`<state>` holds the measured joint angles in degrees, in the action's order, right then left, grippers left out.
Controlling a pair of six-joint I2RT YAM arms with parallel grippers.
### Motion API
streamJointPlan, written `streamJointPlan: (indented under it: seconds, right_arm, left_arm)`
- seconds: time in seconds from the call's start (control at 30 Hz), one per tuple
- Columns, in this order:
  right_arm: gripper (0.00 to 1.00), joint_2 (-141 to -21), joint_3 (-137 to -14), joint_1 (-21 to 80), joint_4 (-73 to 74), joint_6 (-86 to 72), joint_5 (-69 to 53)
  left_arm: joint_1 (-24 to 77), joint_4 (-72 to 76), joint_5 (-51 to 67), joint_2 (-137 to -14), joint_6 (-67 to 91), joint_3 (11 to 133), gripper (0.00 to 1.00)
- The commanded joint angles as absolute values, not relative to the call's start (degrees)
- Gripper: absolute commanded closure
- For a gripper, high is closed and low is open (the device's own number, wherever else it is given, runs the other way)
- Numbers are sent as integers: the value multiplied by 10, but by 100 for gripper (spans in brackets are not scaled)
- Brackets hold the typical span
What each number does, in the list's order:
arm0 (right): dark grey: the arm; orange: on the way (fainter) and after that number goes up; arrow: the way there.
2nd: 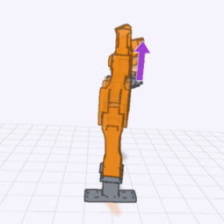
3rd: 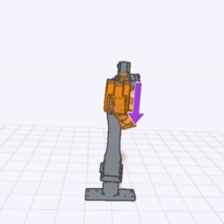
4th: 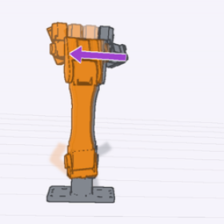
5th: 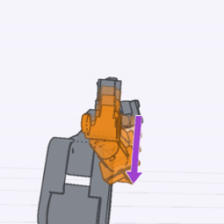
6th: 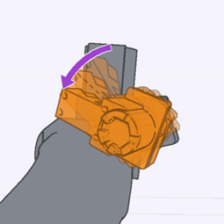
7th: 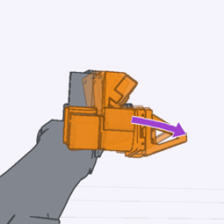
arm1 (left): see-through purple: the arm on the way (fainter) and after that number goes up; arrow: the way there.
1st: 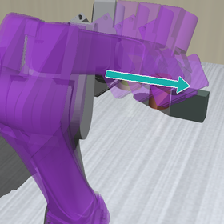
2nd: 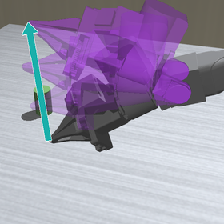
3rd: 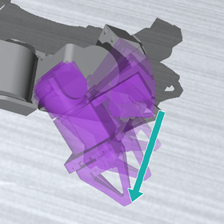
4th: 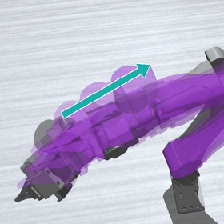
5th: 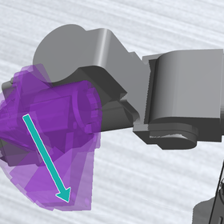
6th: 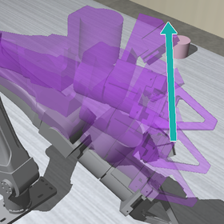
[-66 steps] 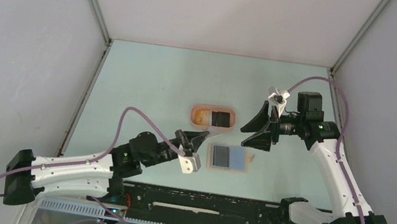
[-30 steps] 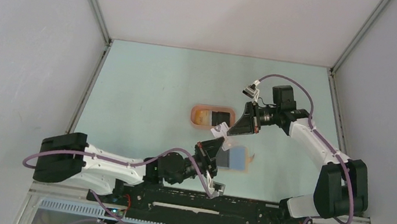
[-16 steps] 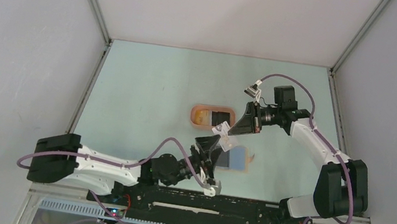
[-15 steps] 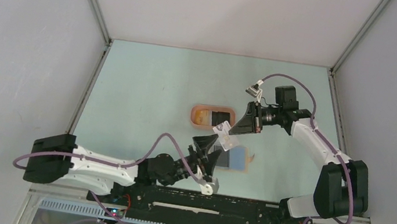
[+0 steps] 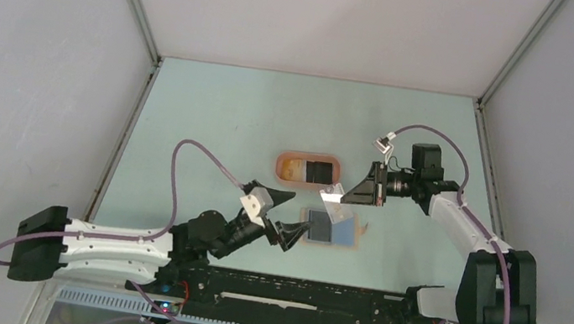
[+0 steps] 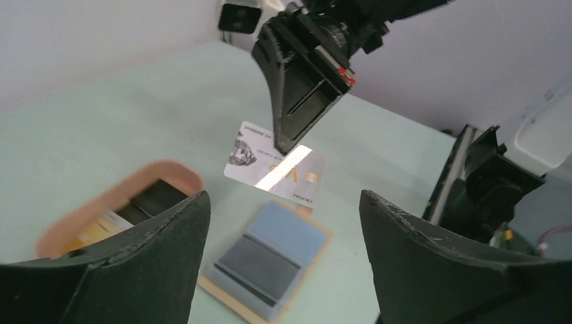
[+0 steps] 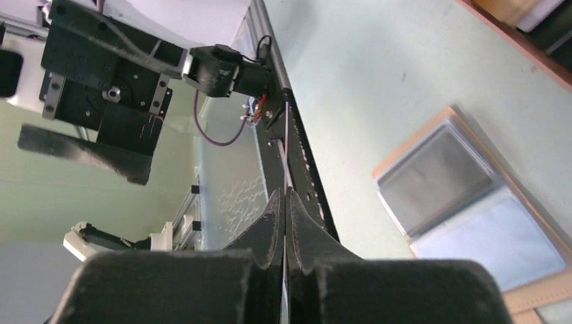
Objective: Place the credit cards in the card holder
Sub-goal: Pick up the credit card from the storage box.
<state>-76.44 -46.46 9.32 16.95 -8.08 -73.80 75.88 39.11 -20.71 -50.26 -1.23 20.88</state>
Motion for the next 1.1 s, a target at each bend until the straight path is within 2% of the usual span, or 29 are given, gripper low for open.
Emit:
streamJointPlan:
  seconds: [0.0, 0.13, 0.23, 0.33, 0.57, 0.73, 0.83, 1.07]
  right_arm:
    - [100, -733, -426, 86, 96, -98, -716]
    - [100, -724, -382, 77, 86, -78, -719]
    - [100, -734, -349, 73, 78, -86, -729]
    - [100, -756, -345, 71, 86, -93, -679]
    - [100, -804, -323, 66, 50, -150, -603]
    - [100, -833, -323, 43, 44, -180, -560]
    - [100, -848, -323, 27, 47, -183, -552]
    - [100, -878, -323, 14, 47, -184, -575]
  left_arm:
    - [704, 460, -158, -527, 269, 154, 16]
    - [658, 564, -146, -559, 393, 106, 20]
    - [645, 576, -163, -577, 428, 96, 22]
    - [641, 570, -188, -612, 464, 102, 27]
    - [632, 538, -237, -731, 573, 128, 50]
    - [635, 527, -251, -784, 594, 144, 49]
    - [635, 466, -255, -798, 590, 178, 45]
    - [642, 390, -266, -832, 611, 219, 39]
